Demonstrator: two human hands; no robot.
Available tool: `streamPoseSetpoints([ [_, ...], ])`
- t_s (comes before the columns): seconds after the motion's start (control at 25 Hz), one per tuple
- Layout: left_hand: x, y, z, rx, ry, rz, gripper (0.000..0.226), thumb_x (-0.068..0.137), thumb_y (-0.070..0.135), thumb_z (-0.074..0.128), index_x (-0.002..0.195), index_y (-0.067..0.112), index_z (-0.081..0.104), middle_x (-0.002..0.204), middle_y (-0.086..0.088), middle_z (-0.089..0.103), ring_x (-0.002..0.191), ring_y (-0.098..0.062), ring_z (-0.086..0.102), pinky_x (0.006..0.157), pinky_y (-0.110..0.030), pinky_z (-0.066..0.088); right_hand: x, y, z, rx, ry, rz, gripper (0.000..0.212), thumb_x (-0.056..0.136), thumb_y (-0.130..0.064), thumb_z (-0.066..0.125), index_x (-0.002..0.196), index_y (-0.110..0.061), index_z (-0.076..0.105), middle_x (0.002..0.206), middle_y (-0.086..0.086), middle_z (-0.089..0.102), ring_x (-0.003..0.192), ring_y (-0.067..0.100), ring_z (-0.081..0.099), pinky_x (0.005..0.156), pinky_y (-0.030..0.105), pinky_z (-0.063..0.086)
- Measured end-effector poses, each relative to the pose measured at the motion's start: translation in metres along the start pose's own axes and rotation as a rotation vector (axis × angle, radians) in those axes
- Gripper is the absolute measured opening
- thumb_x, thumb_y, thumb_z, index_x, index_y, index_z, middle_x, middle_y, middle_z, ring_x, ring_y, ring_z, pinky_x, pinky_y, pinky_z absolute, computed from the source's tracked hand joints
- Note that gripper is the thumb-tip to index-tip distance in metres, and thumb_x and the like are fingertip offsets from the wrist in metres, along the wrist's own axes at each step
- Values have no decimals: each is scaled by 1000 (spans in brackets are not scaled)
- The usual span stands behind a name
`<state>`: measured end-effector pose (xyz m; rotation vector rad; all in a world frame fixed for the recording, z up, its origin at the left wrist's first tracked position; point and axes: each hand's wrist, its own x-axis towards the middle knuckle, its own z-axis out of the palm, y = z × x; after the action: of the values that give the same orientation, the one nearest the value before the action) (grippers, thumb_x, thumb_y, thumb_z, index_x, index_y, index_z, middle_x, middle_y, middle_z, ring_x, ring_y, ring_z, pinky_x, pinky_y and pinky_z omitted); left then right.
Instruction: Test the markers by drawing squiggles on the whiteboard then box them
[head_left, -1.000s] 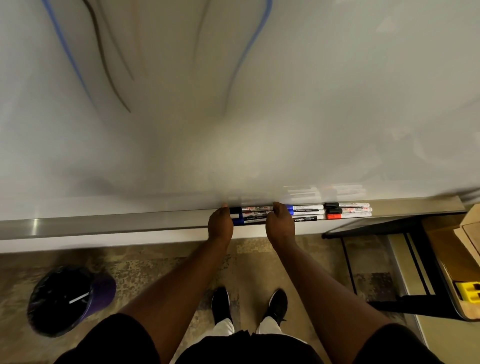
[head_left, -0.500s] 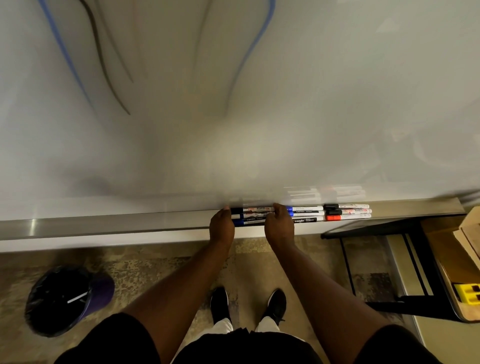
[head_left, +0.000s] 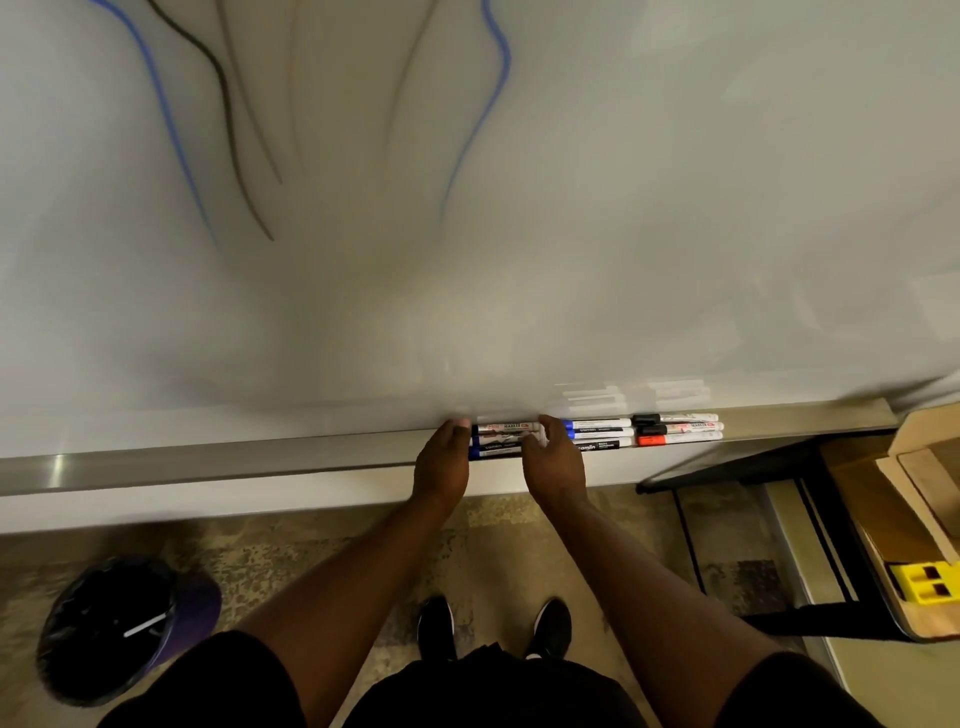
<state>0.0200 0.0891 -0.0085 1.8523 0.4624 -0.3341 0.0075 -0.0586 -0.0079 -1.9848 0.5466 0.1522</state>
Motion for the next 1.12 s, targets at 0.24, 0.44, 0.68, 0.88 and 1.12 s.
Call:
streamPoseSetpoints([
  [0.24,-19,-8,-1,494,-63,273,57,99,57,35,148,28,34,154,2,37,138,-23,41,108,-34,37,-19,8,-20,-263,-24,-196,59,99,-51,49,149,-21,39,151,-1,47,137,18,44,109,32,39],
  [0.44,-30,-4,-1,814,-172,434,81,93,69,21,157,21,9,165,2,-1,151,-14,-6,123,-36,4,-30,17,-31,-405,18,-246,79,96,-65,42,157,-19,22,165,0,19,152,17,14,124,41,16],
  [0.68,-43,11,13,903,-293,566,81,90,71,16,157,28,4,164,7,-9,150,-12,-12,120,-34,-3,-47,33,-58,-433,129,-139,87,91,-78,27,159,-26,8,168,-4,2,154,16,1,125,44,3],
  [0.88,-55,19,49,1147,-419,772,82,90,75,7,155,29,-11,159,7,-27,145,-12,-29,122,-41,-8,-57,62,-102,-638,184,-122,88,92,-80,13,158,-28,-10,164,-5,-21,151,16,-21,122,46,-11],
  [1.12,-79,40,129,1237,-421,819,80,93,73,11,154,30,-18,156,6,-34,138,-14,-39,115,-39,-21,-53,111,-174,-646,220,-40,90,88,-85,7,157,-31,-16,161,-5,-29,147,16,-30,121,49,-14],
])
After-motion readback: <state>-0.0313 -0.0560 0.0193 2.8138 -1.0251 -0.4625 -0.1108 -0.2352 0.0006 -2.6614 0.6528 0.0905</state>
